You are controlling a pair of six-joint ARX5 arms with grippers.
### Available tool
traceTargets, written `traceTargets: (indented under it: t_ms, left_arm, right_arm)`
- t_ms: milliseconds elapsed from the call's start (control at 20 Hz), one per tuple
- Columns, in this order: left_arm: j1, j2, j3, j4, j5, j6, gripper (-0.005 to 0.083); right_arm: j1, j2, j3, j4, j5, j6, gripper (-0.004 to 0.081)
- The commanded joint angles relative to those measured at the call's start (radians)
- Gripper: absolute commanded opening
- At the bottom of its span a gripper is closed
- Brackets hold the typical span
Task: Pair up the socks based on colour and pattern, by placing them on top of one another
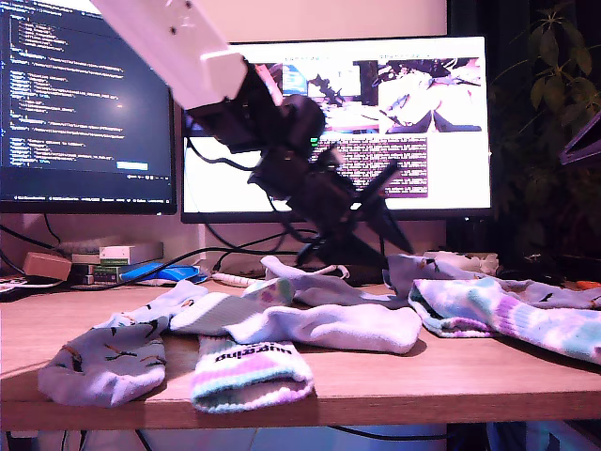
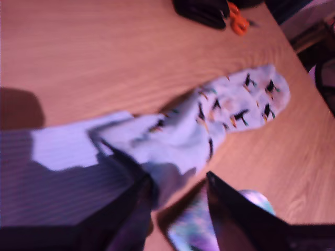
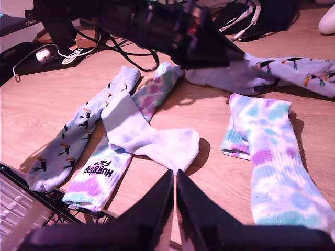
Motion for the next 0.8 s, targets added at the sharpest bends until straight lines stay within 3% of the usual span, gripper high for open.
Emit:
traceTargets:
  t_ms: [0,150,250,550,750]
  left_arm:
    - [-0.002,0.034,0.008,0.008,-0.005,-0.002,0.0244]
    - [-0.002,0.034,0.008,0.01,-0.017,-0.002,0.0147]
    - [-0.002,0.034,0.008,0.018,-0.018,0.01,-0.0011]
    - [0.001,0.022,0.056,0.009,0.09,0.006,-0.0019]
    - [0.003,-0.026,0.109,-0.072,0.082,0.069,-0.0019]
  right_arm:
    - [0.004,0.005,0.018,0.011,-0.004,-0.006,-0.0012]
    - [0.004,0.005,0.018,0.011,-0.004,-0.006,-0.0011]
    - [0.004,0.005,0.018,0.011,-0.004,-0.006,-0.0012]
    - [0.004,0.005,0.018,0.011,-0.005,-0.006,-0.0012]
    - [0.004,0.005,0.018,0.011,-0.005,-0.006,-0.0012]
